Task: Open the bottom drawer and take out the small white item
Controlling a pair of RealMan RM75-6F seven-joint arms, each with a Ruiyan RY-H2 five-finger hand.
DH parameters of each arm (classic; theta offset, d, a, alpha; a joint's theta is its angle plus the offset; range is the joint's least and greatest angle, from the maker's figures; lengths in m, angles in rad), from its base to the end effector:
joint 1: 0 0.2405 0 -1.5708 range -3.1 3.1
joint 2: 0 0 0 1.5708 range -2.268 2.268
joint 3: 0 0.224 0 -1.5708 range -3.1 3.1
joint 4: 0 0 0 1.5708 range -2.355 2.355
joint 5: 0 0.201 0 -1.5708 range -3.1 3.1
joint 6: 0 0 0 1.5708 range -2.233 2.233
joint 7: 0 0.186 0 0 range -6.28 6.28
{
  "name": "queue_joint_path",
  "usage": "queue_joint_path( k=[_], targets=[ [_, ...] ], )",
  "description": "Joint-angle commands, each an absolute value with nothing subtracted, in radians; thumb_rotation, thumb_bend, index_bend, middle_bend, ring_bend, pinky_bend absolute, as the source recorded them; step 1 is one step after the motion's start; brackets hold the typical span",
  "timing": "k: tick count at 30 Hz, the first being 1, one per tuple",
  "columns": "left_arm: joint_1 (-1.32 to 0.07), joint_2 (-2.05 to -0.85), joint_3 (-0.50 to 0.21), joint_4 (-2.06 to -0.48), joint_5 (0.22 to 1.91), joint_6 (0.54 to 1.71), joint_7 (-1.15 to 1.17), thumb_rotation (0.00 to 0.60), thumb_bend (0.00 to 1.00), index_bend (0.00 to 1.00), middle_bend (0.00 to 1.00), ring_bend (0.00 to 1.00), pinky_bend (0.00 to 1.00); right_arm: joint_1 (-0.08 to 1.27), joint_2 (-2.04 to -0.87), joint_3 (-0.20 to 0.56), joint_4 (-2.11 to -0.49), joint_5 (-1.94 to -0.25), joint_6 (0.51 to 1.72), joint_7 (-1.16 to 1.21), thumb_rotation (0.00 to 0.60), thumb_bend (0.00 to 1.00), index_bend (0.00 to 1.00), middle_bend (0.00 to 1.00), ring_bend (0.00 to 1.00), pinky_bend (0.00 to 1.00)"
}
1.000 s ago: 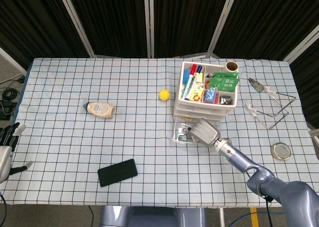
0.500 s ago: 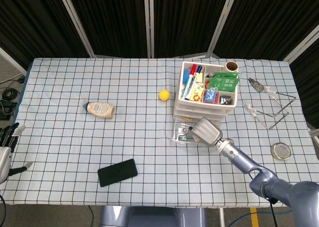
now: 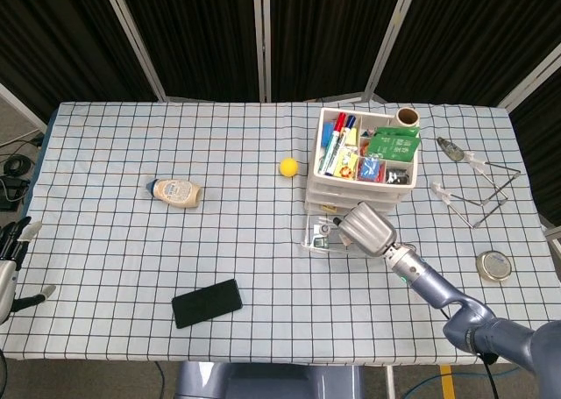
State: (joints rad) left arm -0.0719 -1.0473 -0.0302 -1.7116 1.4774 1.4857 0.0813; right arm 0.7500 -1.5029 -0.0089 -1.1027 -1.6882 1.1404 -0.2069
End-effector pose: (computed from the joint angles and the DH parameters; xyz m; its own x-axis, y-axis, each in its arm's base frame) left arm -0.2737 0.2112 0.1627 0.4430 0.0301 0.8960 0.8960 0.0199 -0.4436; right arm -0.1424 -0.3589 0.0046 0.7547 0.1735 0.6327 -0.3956 -0.6489 0.6500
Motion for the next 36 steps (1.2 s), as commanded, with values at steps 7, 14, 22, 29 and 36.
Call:
queue_joint_path(
  k=[7, 14, 22, 29, 36],
  targets=[
    [-0.067, -1.038, -0.023, -1.715, 1.493, 1.492, 0.072, 0.6, 0.0, 0.0, 0.0, 0.0, 0.0, 0.717, -1.407, 0.031, -1.243, -1.662, 1.194, -0.275, 0.6, 0.01, 0.63, 1.0, 1.0, 0.82],
    [-0.057, -1.033, -0.012, -1.719, 1.518, 1.508, 0.065, 0.6, 0.0, 0.0, 0.0, 0.0, 0.0, 0.664, -1.331, 0.044, -1.303, -1.635, 1.254, -0.297, 0.6, 0.01, 0.63, 1.0, 1.0, 0.82],
    [-0.045, -1.025, -0.002, -1.729, 1.537, 1.526, 0.066, 0.6, 0.0, 0.0, 0.0, 0.0, 0.0, 0.571, -1.235, 0.024, -1.318, -1.592, 1.297, -0.308, 0.6, 0.01, 0.63, 1.0, 1.0, 0.81],
    [-0.041, -1.025, 0.004, -1.742, 1.553, 1.532, 0.087, 0.6, 0.0, 0.0, 0.0, 0.0, 0.0, 0.518, -1.221, 0.016, -1.244, -1.557, 1.299, -0.252, 0.6, 0.01, 0.63, 1.0, 1.0, 0.81],
    [-0.038, -1.026, 0.004, -1.745, 1.556, 1.537, 0.095, 0.6, 0.0, 0.0, 0.0, 0.0, 0.0, 0.496, -1.242, 0.022, -1.154, -1.499, 1.236, -0.202, 0.6, 0.01, 0.62, 1.0, 1.0, 0.81]
  ],
)
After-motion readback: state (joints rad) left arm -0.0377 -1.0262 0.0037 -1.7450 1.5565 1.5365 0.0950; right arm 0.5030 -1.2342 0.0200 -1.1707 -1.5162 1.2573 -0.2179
